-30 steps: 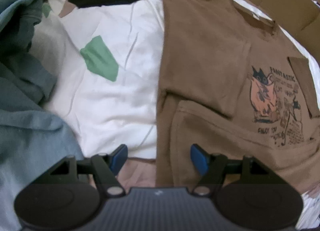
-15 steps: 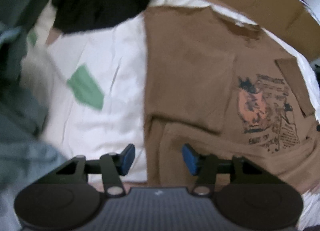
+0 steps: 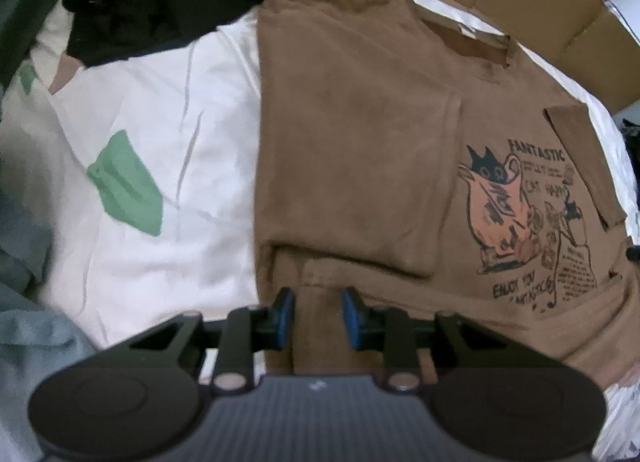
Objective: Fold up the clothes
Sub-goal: 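Close the left tool on the folded shirt edge while the right tool grasps it too, then lift the grasped shirt edge up off the sheet with both tools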
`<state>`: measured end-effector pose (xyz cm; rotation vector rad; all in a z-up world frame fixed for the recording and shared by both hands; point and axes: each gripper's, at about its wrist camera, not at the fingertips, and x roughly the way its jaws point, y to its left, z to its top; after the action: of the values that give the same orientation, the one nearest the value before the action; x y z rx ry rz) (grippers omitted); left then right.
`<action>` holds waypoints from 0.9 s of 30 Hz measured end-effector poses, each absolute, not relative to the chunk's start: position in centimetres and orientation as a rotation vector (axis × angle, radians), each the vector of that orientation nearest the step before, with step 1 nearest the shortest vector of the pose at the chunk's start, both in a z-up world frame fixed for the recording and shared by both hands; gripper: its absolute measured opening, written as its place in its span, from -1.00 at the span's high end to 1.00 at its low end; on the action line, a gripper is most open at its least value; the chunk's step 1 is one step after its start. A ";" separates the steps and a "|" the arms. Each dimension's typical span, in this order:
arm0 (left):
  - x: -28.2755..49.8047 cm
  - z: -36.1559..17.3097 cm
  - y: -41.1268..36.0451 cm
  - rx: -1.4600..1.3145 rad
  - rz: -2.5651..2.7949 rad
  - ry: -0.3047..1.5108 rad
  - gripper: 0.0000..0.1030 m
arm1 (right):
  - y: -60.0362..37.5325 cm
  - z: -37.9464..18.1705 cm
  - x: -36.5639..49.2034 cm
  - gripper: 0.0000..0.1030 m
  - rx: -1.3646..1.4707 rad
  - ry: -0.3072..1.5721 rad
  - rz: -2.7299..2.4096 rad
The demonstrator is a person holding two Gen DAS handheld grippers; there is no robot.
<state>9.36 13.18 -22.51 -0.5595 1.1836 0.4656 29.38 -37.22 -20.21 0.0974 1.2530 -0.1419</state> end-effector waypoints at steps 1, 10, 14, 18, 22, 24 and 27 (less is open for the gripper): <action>9.5 -22.6 13.3 -0.564 0.462 1.186 0.38 | -37.2 -20.4 29.5 0.64 0.093 1.259 -0.140; 9.0 -22.6 13.2 -0.592 0.462 1.181 0.80 | -36.9 -20.2 29.3 0.88 0.075 1.263 -0.130; 7.9 -21.4 13.2 -0.607 0.468 1.140 0.90 | -36.9 -19.3 28.5 0.97 0.088 1.227 -0.145; 6.5 -20.1 12.8 -0.614 0.469 1.104 0.91 | -36.9 -18.1 27.8 0.98 0.096 1.202 -0.162; 5.0 -19.2 12.6 -0.637 0.493 1.065 0.91 | -37.1 -16.7 27.1 0.98 0.110 1.177 -0.191; 4.3 -18.7 12.6 -0.646 0.508 1.044 0.92 | -37.2 -16.2 26.6 0.99 0.122 1.166 -0.212; 3.3 -17.6 12.7 -0.660 0.530 1.006 0.93 | -37.2 -15.5 26.1 1.00 0.136 1.146 -0.239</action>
<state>3.30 12.75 -17.61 -0.6603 1.0056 0.5298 26.09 -37.15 -15.47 0.1362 1.1458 -0.2386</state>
